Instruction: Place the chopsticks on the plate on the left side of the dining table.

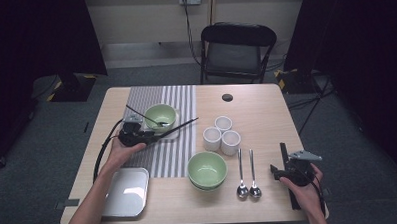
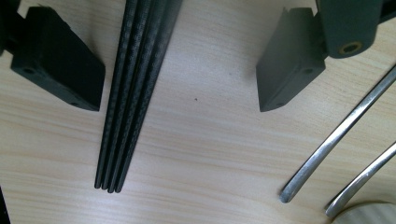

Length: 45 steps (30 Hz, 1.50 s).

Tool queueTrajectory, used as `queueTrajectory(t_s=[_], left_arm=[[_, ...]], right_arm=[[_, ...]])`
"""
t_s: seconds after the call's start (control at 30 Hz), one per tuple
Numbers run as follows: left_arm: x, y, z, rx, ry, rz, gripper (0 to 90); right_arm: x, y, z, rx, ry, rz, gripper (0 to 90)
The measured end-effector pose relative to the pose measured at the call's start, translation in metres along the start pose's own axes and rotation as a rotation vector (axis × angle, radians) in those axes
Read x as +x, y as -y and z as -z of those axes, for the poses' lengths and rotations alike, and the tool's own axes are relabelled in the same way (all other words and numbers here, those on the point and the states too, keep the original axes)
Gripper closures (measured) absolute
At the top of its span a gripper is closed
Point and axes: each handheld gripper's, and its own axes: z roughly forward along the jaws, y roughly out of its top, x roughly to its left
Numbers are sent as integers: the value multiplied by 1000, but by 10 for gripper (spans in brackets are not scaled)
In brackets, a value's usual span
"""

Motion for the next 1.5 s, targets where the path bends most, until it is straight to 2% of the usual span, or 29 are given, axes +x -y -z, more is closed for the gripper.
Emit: queueTrajectory(t_s=[0.3,0.4,0.5,0.7,0.93,0.97,1.0,1.2,1.5], left_arm=[[-3,0,-9,27,-25,-15,622],[-2,-1,-10,39,-32,-14,648],[-2,-1,-10,43,-39,-33,659],[0,0,-10,33,-47,-33,724],[2,2,-6,31,-44,-40,736],[2,2,-6,31,-34,-39,737],[2,2,-5,33,-43,-42,739],[6,6,1,19,-39,-20,735],[15,12,13,15,-53,-17,724]], right_arm=[[0,0,0,0,-1,0,148],[0,0,0,0,-1,1,148],[0,0,0,0,-1,1,148],[0,0,0,0,-1,0,148],[0,0,0,0,-1,1,148],[0,0,0,0,-1,0,148],[0,0,0,0,-1,1,148],[0,0,0,0,-1,1,148],[0,0,0,0,-1,1,148]])
